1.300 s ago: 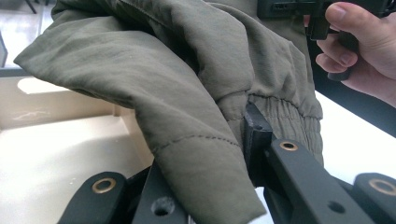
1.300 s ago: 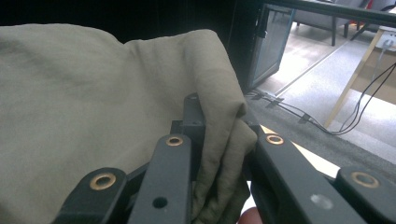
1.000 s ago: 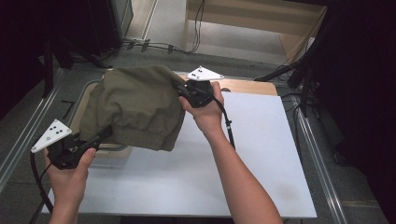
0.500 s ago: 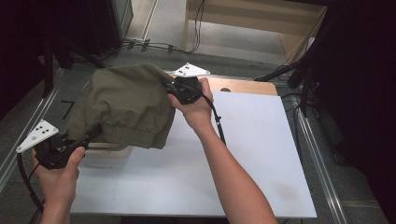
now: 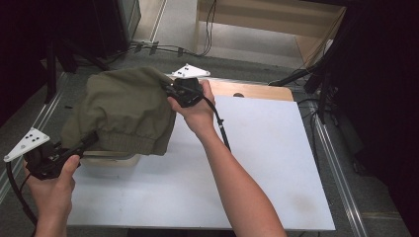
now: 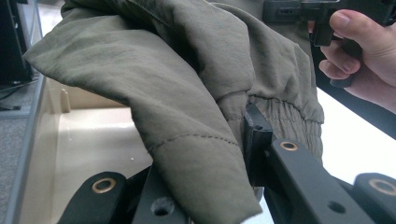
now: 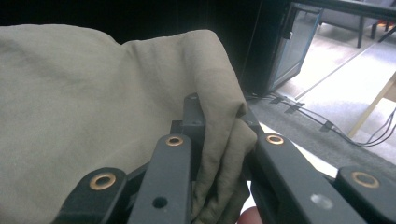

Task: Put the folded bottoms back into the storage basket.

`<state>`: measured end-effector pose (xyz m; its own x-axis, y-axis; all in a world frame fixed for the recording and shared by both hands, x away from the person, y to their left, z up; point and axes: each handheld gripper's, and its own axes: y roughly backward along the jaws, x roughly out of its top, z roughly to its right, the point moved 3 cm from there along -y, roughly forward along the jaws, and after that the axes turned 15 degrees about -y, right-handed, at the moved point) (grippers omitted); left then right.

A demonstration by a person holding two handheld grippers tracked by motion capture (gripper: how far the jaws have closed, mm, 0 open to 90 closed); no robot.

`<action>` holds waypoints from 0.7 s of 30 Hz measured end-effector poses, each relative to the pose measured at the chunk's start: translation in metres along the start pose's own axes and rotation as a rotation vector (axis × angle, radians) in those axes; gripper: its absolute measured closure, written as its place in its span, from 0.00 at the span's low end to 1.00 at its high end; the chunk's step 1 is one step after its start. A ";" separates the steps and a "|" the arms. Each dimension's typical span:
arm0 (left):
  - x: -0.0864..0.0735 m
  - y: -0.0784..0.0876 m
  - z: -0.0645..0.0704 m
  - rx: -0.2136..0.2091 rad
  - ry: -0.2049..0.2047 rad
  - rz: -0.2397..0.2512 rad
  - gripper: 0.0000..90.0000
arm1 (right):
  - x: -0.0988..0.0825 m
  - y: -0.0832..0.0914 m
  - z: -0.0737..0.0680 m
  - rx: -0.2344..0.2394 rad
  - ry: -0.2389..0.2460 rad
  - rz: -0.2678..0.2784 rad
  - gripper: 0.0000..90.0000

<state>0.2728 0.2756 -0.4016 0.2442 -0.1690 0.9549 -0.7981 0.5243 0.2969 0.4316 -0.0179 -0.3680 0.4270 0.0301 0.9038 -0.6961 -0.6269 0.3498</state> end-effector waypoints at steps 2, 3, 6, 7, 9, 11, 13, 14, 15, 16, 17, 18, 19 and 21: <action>-0.001 0.001 -0.003 0.004 0.002 -0.004 0.83 | 0.000 -0.004 -0.001 0.005 -0.014 -0.003 0.87; -0.002 0.002 -0.004 0.005 0.007 -0.001 0.83 | 0.000 -0.005 -0.002 0.007 -0.017 -0.005 0.87; -0.003 0.004 -0.009 0.017 0.011 -0.005 0.83 | 0.000 -0.011 -0.005 0.014 -0.014 -0.007 0.87; -0.004 0.005 -0.010 0.023 0.011 -0.005 0.83 | 0.000 -0.013 -0.006 0.015 -0.015 -0.008 0.87; -0.006 0.006 -0.013 0.027 0.016 -0.008 0.83 | -0.001 -0.016 -0.009 0.019 -0.012 -0.010 0.87; -0.008 0.007 -0.016 0.031 0.024 -0.013 0.83 | -0.001 -0.020 -0.011 0.022 -0.008 -0.010 0.87; -0.010 0.008 -0.019 0.032 0.031 -0.016 0.83 | -0.003 -0.023 -0.012 0.024 -0.010 -0.013 0.87; -0.011 0.008 -0.019 0.033 0.032 -0.019 0.83 | -0.004 -0.025 -0.012 0.026 -0.008 -0.017 0.87; -0.012 0.008 -0.020 0.036 0.034 -0.020 0.83 | -0.005 -0.026 -0.012 0.028 -0.016 -0.019 0.87; -0.013 0.008 -0.021 0.037 0.034 -0.025 0.83 | -0.006 -0.027 -0.013 0.030 -0.024 -0.023 0.87; -0.014 0.008 -0.021 0.039 0.035 -0.026 0.83 | -0.007 -0.029 -0.013 0.030 -0.019 -0.021 0.87; -0.015 0.007 -0.022 0.039 0.036 -0.029 0.83 | -0.007 -0.030 -0.013 0.031 -0.019 -0.023 0.87; -0.016 0.007 -0.023 0.041 0.038 -0.031 0.83 | -0.008 -0.032 -0.013 0.029 -0.015 -0.027 0.87; -0.018 0.007 -0.024 0.044 0.044 -0.036 0.83 | -0.009 -0.034 -0.014 0.028 -0.012 -0.028 0.87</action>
<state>0.2763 0.3024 -0.4162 0.2962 -0.1491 0.9434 -0.8116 0.4815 0.3309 0.4434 0.0137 -0.3847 0.4527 0.0388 0.8908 -0.6673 -0.6479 0.3673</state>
